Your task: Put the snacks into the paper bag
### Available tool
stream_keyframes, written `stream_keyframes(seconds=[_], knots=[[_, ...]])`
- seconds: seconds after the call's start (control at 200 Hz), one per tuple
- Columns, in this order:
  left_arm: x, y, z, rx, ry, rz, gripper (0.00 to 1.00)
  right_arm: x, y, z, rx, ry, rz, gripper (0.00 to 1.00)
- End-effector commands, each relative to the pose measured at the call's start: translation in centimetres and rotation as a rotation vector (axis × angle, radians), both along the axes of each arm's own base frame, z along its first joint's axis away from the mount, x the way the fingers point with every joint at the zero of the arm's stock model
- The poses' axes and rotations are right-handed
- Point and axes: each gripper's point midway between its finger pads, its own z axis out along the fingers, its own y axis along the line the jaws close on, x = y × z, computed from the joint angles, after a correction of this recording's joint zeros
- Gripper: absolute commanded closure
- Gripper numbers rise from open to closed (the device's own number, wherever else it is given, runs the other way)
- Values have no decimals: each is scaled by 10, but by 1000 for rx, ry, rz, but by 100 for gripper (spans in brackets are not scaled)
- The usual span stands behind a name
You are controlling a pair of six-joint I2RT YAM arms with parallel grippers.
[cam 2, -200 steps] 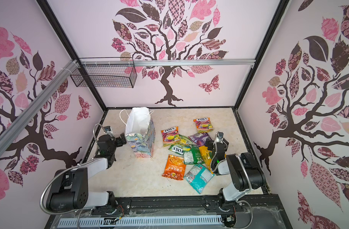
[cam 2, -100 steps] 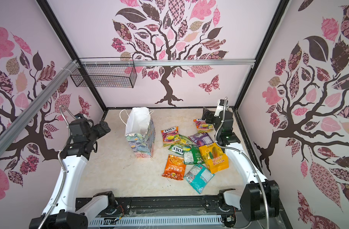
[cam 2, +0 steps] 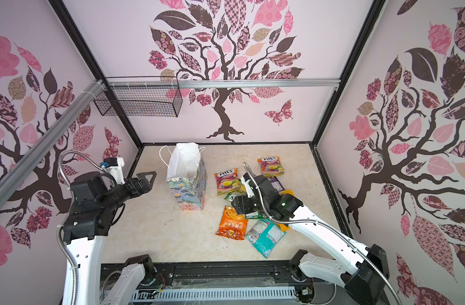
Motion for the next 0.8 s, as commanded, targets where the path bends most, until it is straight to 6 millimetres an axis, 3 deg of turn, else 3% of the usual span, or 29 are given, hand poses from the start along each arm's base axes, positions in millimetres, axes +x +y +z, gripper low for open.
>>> stream_keyframes(seconds=[0.0,0.215,0.48,0.675,0.795], knots=[[7,-14,-1,-42,-34,-88,2,-33,-23,-34,-40,174,-64,27],[15,-17,-11,-52,-34,-116,2,-39,-46,-56,-21,168,-190,28],[27,-33,-26,-6,-68,-170,5,-47,-42,-82,43,229,-218,30],[35,-35,-43,-17,-39,-160,7,-46,-32,-81,37,224,-155,38],[36,-35,-42,-30,-48,-154,9,-44,-29,-89,13,236,-140,40]])
